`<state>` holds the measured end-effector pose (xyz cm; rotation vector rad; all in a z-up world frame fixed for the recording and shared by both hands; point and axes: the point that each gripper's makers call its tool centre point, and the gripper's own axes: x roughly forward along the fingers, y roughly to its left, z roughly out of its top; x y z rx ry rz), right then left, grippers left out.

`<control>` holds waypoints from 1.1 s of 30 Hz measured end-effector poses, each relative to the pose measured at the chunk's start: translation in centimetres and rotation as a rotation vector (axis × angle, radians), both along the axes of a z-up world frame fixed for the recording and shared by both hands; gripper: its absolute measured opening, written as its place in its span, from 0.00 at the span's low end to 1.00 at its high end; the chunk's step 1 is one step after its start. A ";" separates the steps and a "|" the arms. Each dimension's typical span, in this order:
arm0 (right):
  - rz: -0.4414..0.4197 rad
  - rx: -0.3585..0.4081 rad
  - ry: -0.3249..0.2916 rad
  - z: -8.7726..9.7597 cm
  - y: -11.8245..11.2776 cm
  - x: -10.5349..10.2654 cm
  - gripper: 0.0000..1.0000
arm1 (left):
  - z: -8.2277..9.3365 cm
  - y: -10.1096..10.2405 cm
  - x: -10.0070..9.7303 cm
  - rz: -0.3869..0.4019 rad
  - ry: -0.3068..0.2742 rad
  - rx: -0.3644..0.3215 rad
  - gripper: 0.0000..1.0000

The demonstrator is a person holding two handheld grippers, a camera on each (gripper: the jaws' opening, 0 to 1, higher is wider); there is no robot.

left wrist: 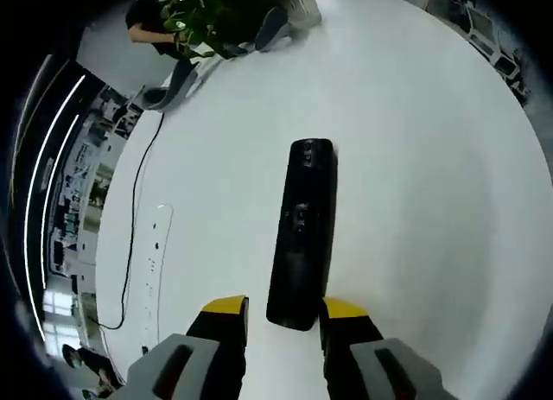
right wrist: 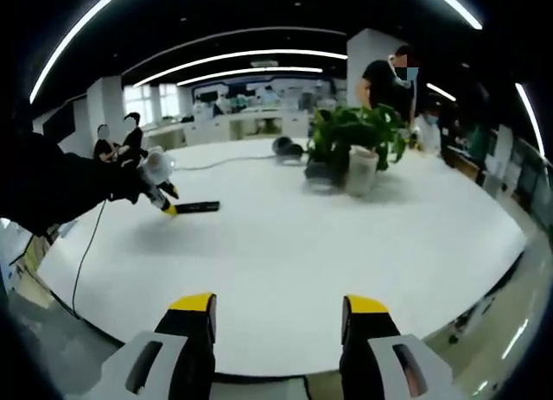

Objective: Press the specified remote control buttons in sequence, fully releasing each button before pressing the next.

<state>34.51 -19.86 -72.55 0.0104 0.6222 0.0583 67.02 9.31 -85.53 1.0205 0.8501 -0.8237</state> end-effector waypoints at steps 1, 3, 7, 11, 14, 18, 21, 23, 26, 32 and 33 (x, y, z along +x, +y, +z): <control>0.001 0.001 -0.004 0.0 0.0 0.0 0.57 | 0.2 0.3 0.2 0.035 -0.015 -0.019 0.38; 0.002 -0.001 -0.016 0.2 0.0 0.1 0.59 | 0.4 0.6 0.3 0.104 -0.028 -0.052 0.47; -0.003 0.000 -0.034 0.5 -0.1 0.2 0.63 | 2.6 0.7 -0.2 0.139 -0.103 -0.146 0.54; -0.007 -0.004 -0.052 0.8 -0.1 0.4 0.67 | 4.1 0.6 -2.3 0.186 -0.091 -0.236 0.61; 0.003 0.004 -0.059 0.8 0.1 0.4 0.69 | 4.8 0.9 -3.6 0.196 -0.106 -0.263 0.72; 0.011 -0.007 -0.074 1.0 0.2 0.5 0.72 | 5.1 1.5 -6.0 0.197 -0.109 -0.290 0.77; -0.005 -0.002 -0.095 1.4 0.0 0.6 0.76 | 5.6 1.9 -7.7 0.200 -0.114 -0.300 0.80; -0.013 -0.009 -0.111 1.6 -0.2 0.6 0.79 | 6.5 2.0 -9.0 0.216 -0.127 -0.337 0.81; -0.019 -0.013 -0.122 1.8 -0.2 0.6 0.83 | 7.2 2.7 -10.1 0.243 -0.152 -0.373 0.84; -0.035 -0.026 -0.129 1.9 -0.6 0.6 0.89 | 8.7 3.2 -13.1 0.302 -0.169 -0.452 0.89; -0.038 -0.027 -0.137 2.1 -0.6 0.6 0.90 | 9.0 3.4 -13.5 0.310 -0.174 -0.461 0.89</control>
